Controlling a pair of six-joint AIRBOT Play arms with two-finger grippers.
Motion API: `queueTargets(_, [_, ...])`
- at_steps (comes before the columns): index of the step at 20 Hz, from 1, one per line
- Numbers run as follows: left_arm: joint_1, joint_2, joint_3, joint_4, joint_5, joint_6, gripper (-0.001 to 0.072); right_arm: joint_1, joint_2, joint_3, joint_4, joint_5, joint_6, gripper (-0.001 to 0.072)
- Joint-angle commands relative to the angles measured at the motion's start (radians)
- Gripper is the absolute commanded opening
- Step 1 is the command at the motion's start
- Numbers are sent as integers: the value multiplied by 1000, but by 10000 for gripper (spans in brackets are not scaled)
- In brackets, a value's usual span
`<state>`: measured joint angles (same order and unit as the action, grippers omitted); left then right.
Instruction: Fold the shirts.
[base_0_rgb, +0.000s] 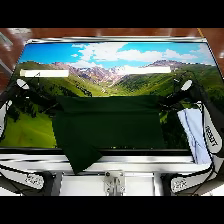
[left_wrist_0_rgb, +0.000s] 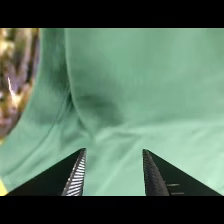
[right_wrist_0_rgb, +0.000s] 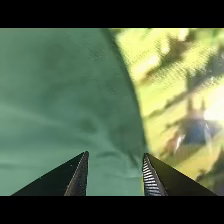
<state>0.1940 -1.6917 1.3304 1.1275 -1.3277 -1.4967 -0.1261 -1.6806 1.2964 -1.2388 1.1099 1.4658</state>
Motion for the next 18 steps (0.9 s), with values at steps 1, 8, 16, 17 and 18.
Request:
queueTargets(1, [48, 31, 43, 11, -210, 9, 448, -35, 97, 0, 3, 142, -134, 468])
queueTargets(8, [193, 491, -531, 24, -161, 46, 448, -327, 302, -48, -77, 370, -149, 469])
queueTargets(16, [229, 586, -908, -112, 1, 135, 447, -408, 316, -67, -26, 336, -151, 472])
queueTargets(17, [229, 576, -913, -112, 4, 136, 448, -408, 316, -67, -26, 328, -151, 472])
queueTargets(18, [229, 567, -916, -111, 5, 136, 447, -408, 316, -67, -26, 322, -151, 472])
